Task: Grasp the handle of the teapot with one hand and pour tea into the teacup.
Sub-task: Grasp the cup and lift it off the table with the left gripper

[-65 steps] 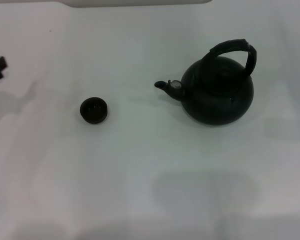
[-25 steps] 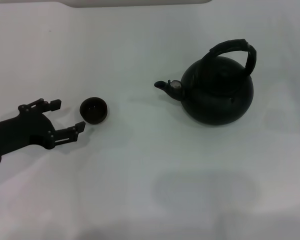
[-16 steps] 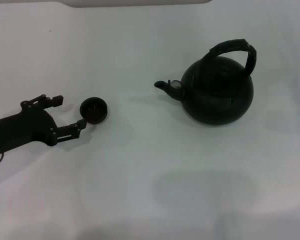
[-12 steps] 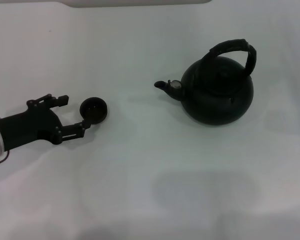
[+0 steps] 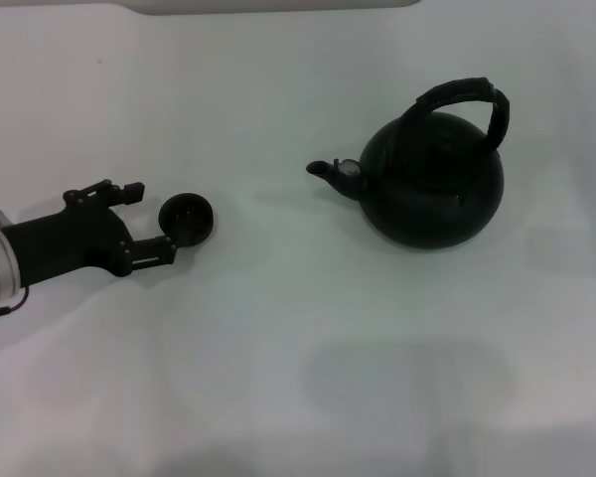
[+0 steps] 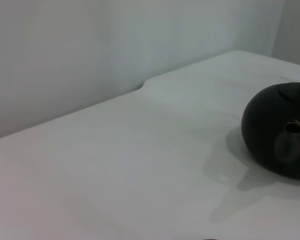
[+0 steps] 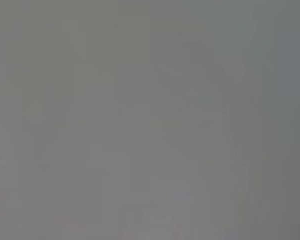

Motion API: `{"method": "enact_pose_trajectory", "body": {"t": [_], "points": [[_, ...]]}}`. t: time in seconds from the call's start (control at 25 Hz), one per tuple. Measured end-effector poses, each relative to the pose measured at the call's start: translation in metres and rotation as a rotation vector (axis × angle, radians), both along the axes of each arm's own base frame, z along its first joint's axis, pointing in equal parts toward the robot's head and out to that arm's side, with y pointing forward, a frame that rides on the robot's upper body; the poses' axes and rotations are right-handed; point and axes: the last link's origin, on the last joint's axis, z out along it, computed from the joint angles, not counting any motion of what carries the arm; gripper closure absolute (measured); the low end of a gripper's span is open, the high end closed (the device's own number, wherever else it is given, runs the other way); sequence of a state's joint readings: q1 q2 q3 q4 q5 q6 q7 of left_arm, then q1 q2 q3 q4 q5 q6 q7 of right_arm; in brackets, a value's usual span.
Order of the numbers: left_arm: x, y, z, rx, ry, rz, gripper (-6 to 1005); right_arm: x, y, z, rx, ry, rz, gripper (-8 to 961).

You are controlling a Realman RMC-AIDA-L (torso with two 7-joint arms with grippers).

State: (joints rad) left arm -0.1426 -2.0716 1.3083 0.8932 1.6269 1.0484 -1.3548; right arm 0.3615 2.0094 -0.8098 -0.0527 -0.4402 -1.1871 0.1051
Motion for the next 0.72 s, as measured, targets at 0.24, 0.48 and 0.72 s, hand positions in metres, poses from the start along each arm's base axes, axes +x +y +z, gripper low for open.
{"method": "enact_pose_trajectory", "body": {"t": [0.24, 0.48, 0.72], "points": [[0.000, 0.005, -0.008, -0.031, -0.003, 0.009, 119, -0.004, -0.003, 0.000, 0.011, -0.001, 0.032, 95], [0.003, 0.008, -0.011, -0.040, -0.004, 0.001, 119, -0.005, -0.003, 0.000, 0.013, -0.001, 0.036, 95], [0.003, 0.009, -0.015, -0.053, -0.010, 0.010, 120, -0.004, -0.006, 0.000, 0.016, -0.001, 0.036, 96]]}}
